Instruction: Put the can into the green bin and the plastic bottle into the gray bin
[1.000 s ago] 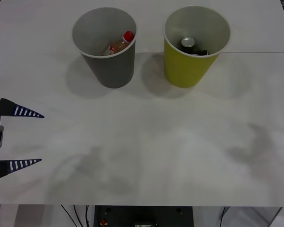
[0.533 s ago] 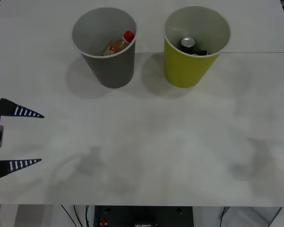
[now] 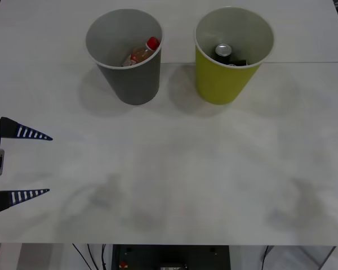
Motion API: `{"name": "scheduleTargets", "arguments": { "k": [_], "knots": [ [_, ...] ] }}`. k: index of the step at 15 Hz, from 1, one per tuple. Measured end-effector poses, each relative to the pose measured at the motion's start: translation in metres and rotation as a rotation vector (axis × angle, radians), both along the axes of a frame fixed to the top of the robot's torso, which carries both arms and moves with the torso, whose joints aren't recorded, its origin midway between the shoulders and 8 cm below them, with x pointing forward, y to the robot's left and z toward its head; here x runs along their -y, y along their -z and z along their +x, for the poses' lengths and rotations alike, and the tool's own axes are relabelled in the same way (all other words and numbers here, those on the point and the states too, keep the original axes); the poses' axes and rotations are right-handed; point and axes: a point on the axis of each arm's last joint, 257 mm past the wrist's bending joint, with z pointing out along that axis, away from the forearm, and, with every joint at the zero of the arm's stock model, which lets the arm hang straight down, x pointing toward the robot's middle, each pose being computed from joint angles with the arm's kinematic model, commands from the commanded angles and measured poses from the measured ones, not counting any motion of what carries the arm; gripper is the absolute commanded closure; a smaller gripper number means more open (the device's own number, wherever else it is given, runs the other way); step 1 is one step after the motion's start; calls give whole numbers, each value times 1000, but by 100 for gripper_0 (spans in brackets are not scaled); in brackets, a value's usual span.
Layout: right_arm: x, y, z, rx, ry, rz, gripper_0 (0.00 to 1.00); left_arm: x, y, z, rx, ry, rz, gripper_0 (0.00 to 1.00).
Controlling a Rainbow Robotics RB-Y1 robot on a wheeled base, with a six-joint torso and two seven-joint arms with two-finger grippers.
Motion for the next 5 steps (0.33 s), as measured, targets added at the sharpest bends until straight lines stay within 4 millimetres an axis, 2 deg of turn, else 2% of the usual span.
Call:
{"name": "scheduleTargets", "arguments": {
  "k": [5],
  "knots": [
    [0, 2, 1, 4, -5, -17, 0, 0, 0, 0, 0, 0, 0, 0]
  ]
}}
